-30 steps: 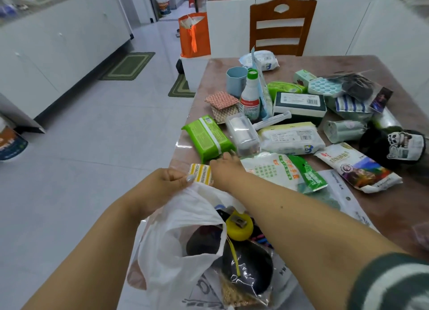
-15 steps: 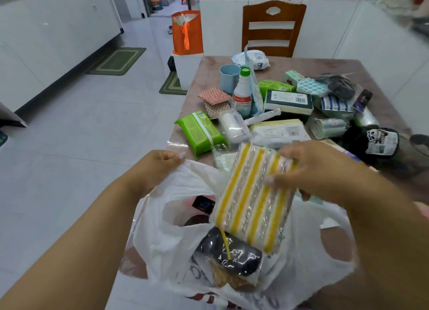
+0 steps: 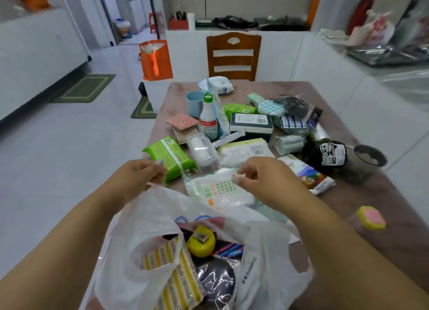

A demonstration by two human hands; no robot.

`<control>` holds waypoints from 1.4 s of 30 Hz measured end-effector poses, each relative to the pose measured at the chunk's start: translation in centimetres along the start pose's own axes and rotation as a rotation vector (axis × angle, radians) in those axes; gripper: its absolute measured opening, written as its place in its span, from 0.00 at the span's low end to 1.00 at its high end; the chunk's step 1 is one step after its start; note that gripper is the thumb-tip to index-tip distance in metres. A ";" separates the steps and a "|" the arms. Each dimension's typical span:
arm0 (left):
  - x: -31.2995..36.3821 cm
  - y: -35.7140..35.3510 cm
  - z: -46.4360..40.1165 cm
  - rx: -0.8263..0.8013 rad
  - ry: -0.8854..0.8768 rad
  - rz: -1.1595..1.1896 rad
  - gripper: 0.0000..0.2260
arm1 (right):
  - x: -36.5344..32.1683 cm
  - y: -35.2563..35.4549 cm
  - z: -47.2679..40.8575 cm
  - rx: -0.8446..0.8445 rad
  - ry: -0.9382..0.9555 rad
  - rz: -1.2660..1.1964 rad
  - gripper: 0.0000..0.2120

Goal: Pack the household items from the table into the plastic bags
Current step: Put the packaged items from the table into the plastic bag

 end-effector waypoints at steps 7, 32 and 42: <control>5.3 -4.9 -5.9 -0.081 0.006 0.067 0.12 | 11.6 5.3 -8.1 0.160 -0.270 -0.124 0.19; 4.8 -15.6 -14.7 -0.216 0.166 0.210 0.11 | 21.1 9.3 -20.9 0.101 -0.600 0.153 0.38; 7.1 -21.9 -11.3 -0.559 0.335 0.931 0.28 | 8.8 7.3 -8.2 -0.011 0.142 -0.444 0.34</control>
Point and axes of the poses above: each hand's wrist, its own z-axis away from the middle knuckle, its own y-axis out of the back of the hand, x = y × z, the point moved 9 cm from there along -z, towards the middle knuckle, and after that the axes turned 14 degrees about -x, right-handed, at the moved point
